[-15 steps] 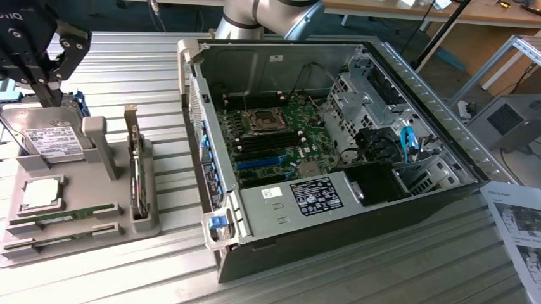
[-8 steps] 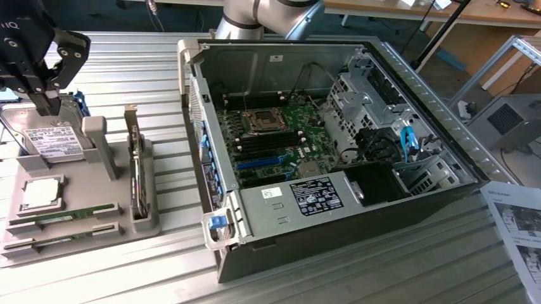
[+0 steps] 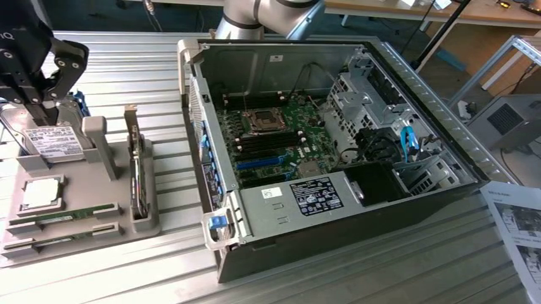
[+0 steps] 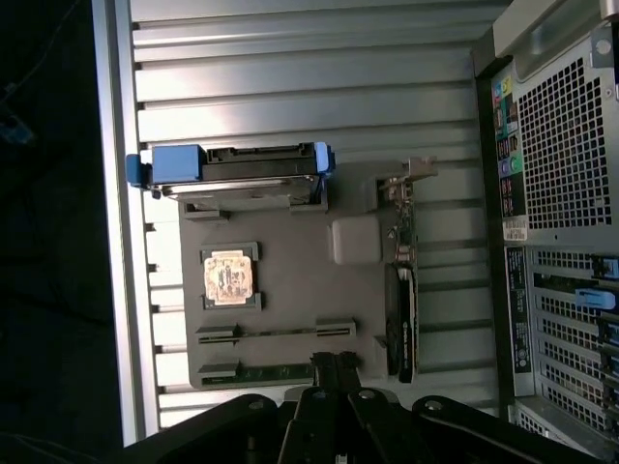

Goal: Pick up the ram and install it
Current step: 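Reach for the ram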

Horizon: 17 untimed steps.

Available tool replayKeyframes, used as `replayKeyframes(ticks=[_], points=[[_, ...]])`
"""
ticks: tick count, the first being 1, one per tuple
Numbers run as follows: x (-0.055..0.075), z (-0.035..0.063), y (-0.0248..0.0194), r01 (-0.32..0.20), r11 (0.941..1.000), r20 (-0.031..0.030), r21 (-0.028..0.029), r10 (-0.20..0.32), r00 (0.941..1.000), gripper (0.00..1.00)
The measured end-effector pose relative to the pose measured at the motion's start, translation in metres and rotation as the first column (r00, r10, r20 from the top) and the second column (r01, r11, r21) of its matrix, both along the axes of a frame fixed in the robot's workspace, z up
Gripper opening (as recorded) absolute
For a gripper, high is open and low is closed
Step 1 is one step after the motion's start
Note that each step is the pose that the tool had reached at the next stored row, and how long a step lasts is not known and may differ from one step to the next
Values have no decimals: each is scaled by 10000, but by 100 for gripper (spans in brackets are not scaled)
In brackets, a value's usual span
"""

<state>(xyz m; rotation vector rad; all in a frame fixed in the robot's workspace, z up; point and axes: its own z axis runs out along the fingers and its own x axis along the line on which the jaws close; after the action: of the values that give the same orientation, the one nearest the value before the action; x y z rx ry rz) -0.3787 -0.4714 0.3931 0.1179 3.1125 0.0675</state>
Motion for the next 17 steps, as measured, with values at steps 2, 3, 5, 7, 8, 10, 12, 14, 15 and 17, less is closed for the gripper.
replayKeyframes(ticks=[2, 3, 5, 7, 8, 10, 12, 14, 15, 17], points=[[-2, 0, -28, 0, 10000, 0, 0, 0, 10000, 11], [-2, 0, -31, 0, 10000, 0, 0, 0, 10000, 11], [-2, 0, -31, 1, 10000, 1, 1, -1, 10000, 11], [-2, -1, -32, 1, 10000, 1, 1, -1, 10000, 11], [-2, 0, -32, 1, 10000, 1, 1, -1, 10000, 11], [-2, 0, -32, 0, 10000, 1, 1, 0, 10000, 11], [-2, 0, -32, 0, 10000, 0, 0, 0, 10000, 11], [-1, -1, -32, 0, 10000, -15, 2, 0, 10000, 11], [2, -1, -32, 0, 10000, -32, 1, 0, 10000, 11], [8, 0, -32, 0, 10000, -88, 0, 0, 10000, 11]])
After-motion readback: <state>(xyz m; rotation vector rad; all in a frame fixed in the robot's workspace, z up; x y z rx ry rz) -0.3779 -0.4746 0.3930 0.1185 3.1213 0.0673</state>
